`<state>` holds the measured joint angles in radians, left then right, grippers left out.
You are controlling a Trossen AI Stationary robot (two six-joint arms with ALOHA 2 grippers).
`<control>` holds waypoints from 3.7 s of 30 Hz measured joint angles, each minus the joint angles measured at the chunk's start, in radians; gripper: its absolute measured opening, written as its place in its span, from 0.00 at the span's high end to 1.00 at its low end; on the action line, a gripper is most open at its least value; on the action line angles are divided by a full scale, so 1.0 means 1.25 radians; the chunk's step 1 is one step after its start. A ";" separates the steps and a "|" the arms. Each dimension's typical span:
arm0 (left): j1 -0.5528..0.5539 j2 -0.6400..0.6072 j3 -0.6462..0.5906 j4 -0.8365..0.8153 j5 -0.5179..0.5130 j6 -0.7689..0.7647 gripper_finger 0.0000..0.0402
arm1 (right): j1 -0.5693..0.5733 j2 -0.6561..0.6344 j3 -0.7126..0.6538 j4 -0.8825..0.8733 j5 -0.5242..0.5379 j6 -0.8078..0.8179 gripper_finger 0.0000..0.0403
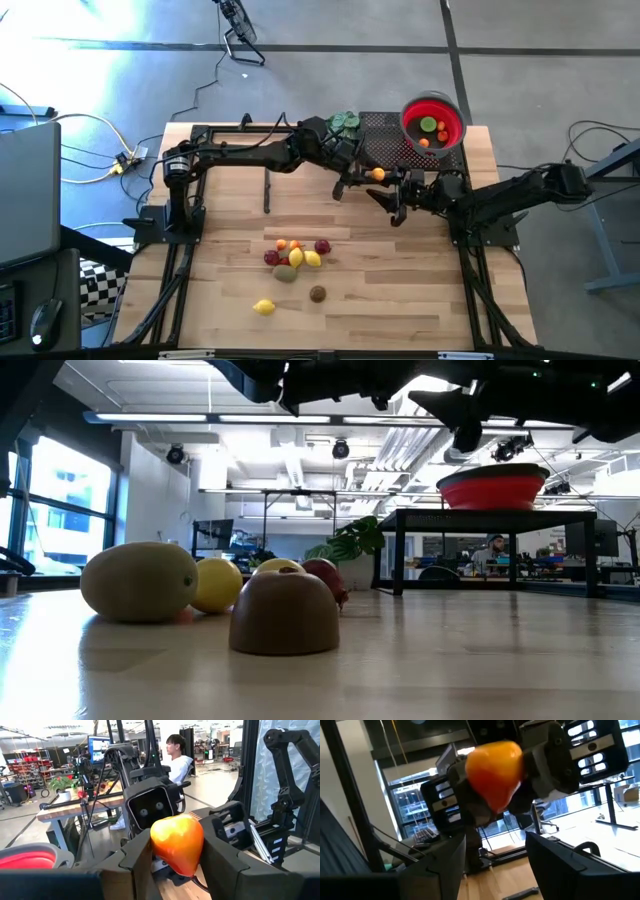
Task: Pick & Place Fruit
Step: Put the orange pear into the red strainer bowl
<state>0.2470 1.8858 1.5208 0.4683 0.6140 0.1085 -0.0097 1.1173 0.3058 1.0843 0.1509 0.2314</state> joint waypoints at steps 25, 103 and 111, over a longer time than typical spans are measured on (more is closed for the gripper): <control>0.001 0.000 0.000 -0.053 -0.003 0.035 0.64 | 0.000 0.025 0.027 -0.038 0.003 -0.042 0.55; 0.013 0.001 0.001 -0.125 -0.013 0.030 0.64 | 0.001 0.005 0.027 -0.095 0.000 -0.042 0.99; 0.011 0.000 0.001 -0.126 -0.064 0.027 0.56 | 0.000 0.005 0.027 -0.093 0.004 -0.042 0.99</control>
<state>0.2611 1.8861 1.5215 0.3103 0.5340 0.1420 -0.0093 1.1240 0.3393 0.9684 0.1562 0.1791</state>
